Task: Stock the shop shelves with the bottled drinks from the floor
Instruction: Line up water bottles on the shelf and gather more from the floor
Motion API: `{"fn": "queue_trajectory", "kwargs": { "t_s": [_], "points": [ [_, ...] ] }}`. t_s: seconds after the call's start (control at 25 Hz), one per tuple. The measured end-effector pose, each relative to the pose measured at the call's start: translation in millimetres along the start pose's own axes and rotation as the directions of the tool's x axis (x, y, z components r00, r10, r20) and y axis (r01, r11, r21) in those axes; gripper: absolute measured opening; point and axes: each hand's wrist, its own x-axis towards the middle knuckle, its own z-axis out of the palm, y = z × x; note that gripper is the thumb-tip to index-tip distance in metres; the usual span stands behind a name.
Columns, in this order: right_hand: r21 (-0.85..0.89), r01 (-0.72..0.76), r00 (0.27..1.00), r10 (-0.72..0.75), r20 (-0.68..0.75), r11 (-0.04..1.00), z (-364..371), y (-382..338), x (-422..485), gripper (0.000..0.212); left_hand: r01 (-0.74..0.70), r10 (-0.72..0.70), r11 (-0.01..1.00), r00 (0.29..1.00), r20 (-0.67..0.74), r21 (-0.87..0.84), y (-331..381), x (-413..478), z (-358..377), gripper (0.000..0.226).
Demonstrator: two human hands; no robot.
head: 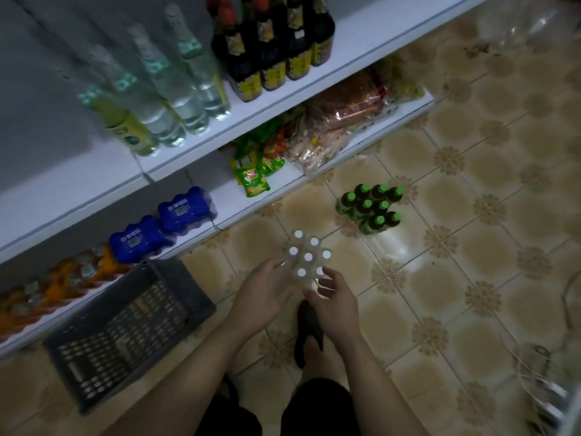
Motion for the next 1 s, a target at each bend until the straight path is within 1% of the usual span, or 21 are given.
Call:
{"fn": "queue_trajectory", "kwargs": {
  "t_s": [0.12,0.24,0.36,0.52,0.64,0.72,0.8,0.88,1.0],
  "points": [
    [-0.137,-0.081,0.996,0.085,0.018,0.987,-12,34,62,0.053,0.059,-0.058,0.997,0.998,0.021,-0.041,-12,55,42,0.047],
    [-0.264,-0.151,0.986,0.165,0.032,0.953,2,79,128,0.052,0.107,-0.105,0.993,0.994,0.04,-0.05,-47,115,83,0.043],
    [-0.355,-0.184,0.976,0.214,0.047,0.916,33,123,186,0.052,0.145,-0.142,0.988,0.989,0.041,-0.056,-106,168,116,0.041],
    [-0.447,-0.191,0.967,0.245,0.066,0.874,82,171,239,0.054,0.24,-0.238,0.969,0.97,0.058,-0.048,-188,211,141,0.052],
    [-0.525,-0.146,0.968,0.23,0.098,0.838,119,204,272,0.058,0.268,-0.266,0.963,0.962,0.056,-0.033,-241,231,155,0.055],
    [-0.564,-0.11,0.97,0.211,0.117,0.818,141,223,289,0.065,0.284,-0.282,0.958,0.957,0.059,-0.026,-268,236,162,0.057],
    [-0.63,-0.075,0.971,0.2,0.13,0.773,162,240,304,0.067,0.292,-0.289,0.956,0.954,0.08,-0.02,-289,241,169,0.058],
    [-0.68,-0.059,0.98,0.174,0.102,0.731,175,250,314,0.058,0.299,-0.296,0.954,0.95,0.102,-0.023,-302,245,168,0.059],
    [-0.674,-0.046,0.996,0.082,0.023,0.737,180,258,321,0.043,0.278,-0.274,0.96,0.956,0.106,-0.026,-310,250,160,0.059]
  ]
}}
